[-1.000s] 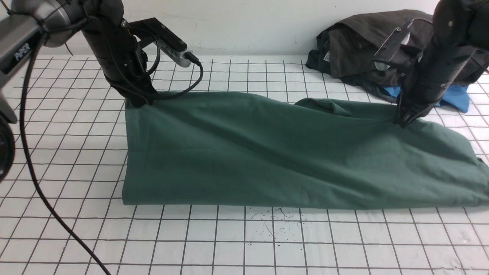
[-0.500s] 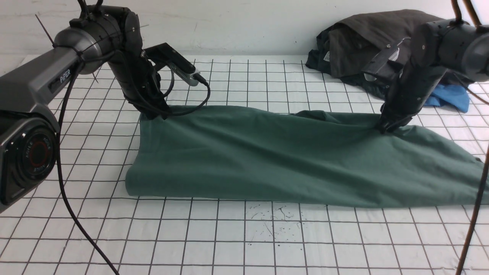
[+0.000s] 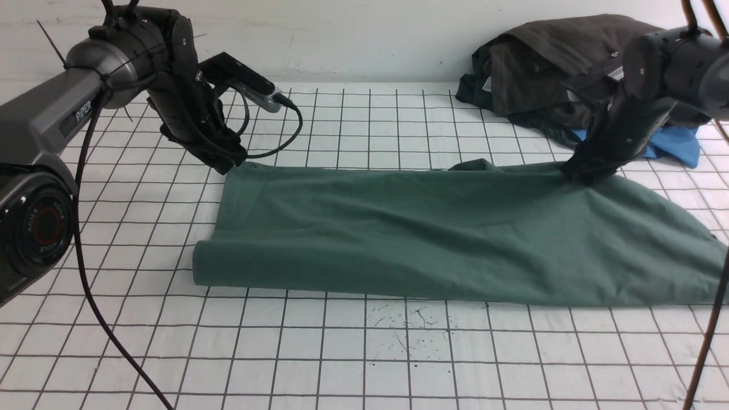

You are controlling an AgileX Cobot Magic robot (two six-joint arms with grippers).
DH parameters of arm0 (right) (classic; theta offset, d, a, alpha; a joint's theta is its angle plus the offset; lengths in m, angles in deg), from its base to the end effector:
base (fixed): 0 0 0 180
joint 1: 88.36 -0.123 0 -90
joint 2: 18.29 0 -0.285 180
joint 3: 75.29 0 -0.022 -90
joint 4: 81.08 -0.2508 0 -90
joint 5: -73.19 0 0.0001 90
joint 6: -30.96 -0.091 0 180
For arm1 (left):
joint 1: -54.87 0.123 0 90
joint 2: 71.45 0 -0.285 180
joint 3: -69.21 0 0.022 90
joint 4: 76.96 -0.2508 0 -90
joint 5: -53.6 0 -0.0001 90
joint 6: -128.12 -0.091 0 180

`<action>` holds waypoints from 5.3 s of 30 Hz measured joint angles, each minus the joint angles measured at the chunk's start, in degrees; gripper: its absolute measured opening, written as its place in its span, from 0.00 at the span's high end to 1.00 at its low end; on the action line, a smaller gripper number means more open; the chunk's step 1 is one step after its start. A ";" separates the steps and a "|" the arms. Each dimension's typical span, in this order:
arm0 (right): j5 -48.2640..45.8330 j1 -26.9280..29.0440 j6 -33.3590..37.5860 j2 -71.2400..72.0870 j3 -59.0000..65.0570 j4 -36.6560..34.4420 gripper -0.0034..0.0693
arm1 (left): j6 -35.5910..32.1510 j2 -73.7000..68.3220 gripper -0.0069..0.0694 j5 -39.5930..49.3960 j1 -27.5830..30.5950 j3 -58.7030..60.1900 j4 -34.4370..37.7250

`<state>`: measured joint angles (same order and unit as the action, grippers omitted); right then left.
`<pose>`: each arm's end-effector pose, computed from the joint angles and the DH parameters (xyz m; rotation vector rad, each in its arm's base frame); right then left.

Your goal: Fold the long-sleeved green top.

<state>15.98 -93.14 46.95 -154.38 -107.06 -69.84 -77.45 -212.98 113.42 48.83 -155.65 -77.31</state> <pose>0.4824 0.0254 0.1950 -0.6192 2.7553 -0.3015 0.5082 -0.0533 0.2095 0.7479 2.6321 0.1046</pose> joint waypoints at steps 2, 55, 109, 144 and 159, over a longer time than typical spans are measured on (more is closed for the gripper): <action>0.01 0.23 -4.30 0.81 0.00 2.74 0.55 | 1.03 0.83 0.28 0.49 0.27 0.00 -0.34; 3.72 20.94 -12.82 10.62 28.22 -14.47 0.20 | -1.92 7.66 0.92 10.87 -9.41 -0.12 14.77; -5.82 -31.43 -7.80 6.91 -7.28 -14.36 0.91 | 5.65 47.04 0.92 13.56 -9.41 -0.11 2.64; -8.01 -27.24 -8.38 11.19 6.68 -21.14 0.92 | 7.81 49.32 0.92 13.33 -9.35 23.55 7.23; 15.67 -27.24 -5.28 12.71 28.62 -35.78 0.97 | 9.93 53.15 0.92 13.23 -9.35 24.38 5.51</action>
<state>31.65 -120.38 41.67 -141.66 -78.43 -105.62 -67.52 -159.83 126.65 39.48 -131.26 -71.80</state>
